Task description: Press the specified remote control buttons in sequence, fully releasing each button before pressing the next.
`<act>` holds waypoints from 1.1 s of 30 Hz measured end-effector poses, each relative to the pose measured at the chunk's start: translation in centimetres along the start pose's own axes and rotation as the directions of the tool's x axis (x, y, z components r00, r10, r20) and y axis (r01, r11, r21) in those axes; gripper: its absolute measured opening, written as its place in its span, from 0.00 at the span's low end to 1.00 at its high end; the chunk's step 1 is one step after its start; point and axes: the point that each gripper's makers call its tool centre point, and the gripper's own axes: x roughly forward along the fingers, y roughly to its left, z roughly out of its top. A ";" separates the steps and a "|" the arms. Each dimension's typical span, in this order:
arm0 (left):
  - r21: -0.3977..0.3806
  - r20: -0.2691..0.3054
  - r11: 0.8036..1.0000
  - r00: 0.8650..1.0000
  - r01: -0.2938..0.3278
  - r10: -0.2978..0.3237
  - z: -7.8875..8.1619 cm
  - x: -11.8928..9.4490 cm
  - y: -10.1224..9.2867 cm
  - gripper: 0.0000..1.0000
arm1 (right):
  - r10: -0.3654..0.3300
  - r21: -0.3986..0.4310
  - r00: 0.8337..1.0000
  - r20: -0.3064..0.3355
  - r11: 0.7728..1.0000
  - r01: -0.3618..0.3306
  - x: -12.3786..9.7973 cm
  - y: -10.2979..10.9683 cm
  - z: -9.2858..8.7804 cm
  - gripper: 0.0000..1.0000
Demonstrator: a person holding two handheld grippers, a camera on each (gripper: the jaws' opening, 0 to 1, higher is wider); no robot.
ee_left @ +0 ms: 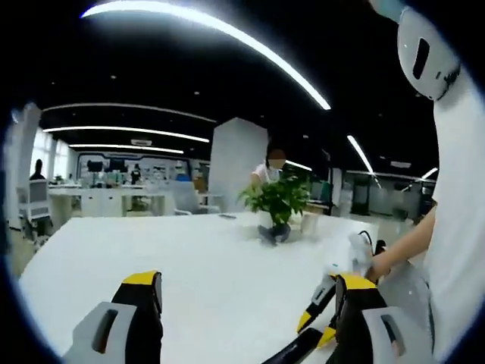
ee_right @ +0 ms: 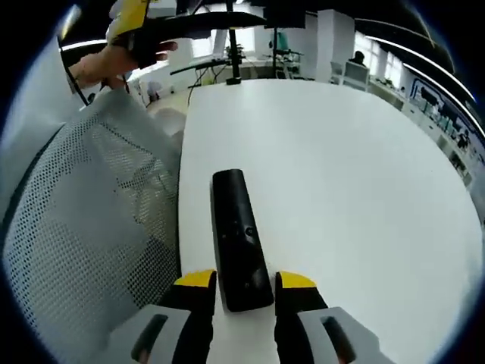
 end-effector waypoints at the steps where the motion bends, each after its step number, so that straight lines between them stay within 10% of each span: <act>1: -0.001 0.014 1.000 1.000 -0.017 0.017 0.3 -0.3 0.2 0.99 | -0.001 -0.001 1.000 0.001 1.000 0.001 0.0 0.0 0.0 0.29; 13: 0.003 0.061 0.984 0.983 -0.176 0.176 1.6 -2.9 2.7 0.99 | 0.027 -0.086 0.999 -0.036 0.996 -0.030 0.8 0.7 0.9 0.23; 33: -0.007 0.031 0.976 0.976 -0.216 0.216 0.7 -4.4 4.1 0.99 | 0.067 -0.168 0.991 -0.119 0.982 -0.086 0.3 -2.4 0.3 0.21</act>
